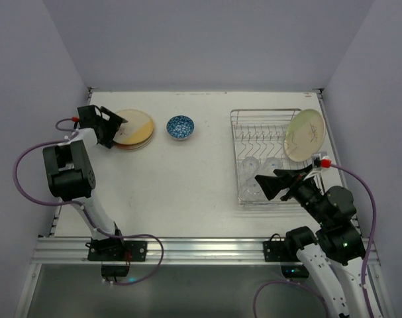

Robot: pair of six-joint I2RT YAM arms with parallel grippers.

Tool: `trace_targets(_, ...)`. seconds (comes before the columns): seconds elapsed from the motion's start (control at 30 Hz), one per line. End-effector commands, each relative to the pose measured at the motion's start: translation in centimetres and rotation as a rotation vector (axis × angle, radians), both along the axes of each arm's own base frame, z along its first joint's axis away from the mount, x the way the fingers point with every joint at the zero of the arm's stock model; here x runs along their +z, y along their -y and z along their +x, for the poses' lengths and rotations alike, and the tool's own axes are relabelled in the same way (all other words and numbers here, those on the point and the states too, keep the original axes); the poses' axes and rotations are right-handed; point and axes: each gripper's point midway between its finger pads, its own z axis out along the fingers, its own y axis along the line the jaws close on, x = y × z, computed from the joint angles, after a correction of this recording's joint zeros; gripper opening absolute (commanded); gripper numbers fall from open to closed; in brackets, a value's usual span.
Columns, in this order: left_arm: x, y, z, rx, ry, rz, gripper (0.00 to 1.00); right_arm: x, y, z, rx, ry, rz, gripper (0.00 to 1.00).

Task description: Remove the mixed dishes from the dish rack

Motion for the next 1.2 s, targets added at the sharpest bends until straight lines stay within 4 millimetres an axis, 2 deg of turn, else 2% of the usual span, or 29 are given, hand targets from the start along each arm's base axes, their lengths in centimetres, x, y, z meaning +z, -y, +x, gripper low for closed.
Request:
trace_targets(0.0,2.6,-0.1,1.6,-0.034,0.026,0.113,1.0,1.4,-0.1,-0.9,0.025,0.038,0.002,0.99)
trace_targets(0.2,2.5,-0.5,1.0,-0.025,-0.043,0.199,1.0,1.1,-0.5,-1.3,0.055,0.026,0.003,0.99)
trace_targets(0.23,2.1,-0.1,0.7,-0.035,-0.069,0.203,1.0,1.1,-0.4,-1.3,0.052,0.025,0.005,0.99)
trace_targets(0.3,2.5,-0.2,1.1,-0.036,-0.077,0.237,1.0,1.3,-0.3,-1.5,0.049,0.031,0.001,0.99)
trace_targets(0.47,2.0,0.5,1.0,-0.071,-0.144,0.275,1.0,1.3,0.0,-1.5,0.036,0.032,-0.011,0.99)
trace_targets(0.5,1.9,0.1,1.0,-0.055,-0.157,0.297,1.0,1.2,0.0,-1.6,0.035,0.03,-0.013,0.99)
trace_targets(0.87,-0.3,-0.2,-0.2,-0.062,-0.289,0.349,1.0,1.3,0.3,-1.8,0.023,0.03,-0.02,0.99)
trace_targets(0.97,-0.3,-0.2,-0.4,-0.06,-0.315,0.368,1.0,1.2,0.4,-2.0,0.021,0.031,-0.023,0.99)
trace_targets(1.07,0.3,-0.7,-0.5,-0.045,-0.344,0.409,1.0,1.0,0.3,-2.1,0.028,0.027,-0.025,0.99)
trace_targets(1.1,1.1,-0.8,-0.2,-0.037,-0.337,0.426,1.0,0.8,0.4,-2.0,0.026,0.023,-0.026,0.99)
trace_targets(1.17,1.1,-0.7,-0.5,-0.042,-0.365,0.442,1.0,0.7,0.3,-2.0,0.028,0.022,-0.025,0.99)
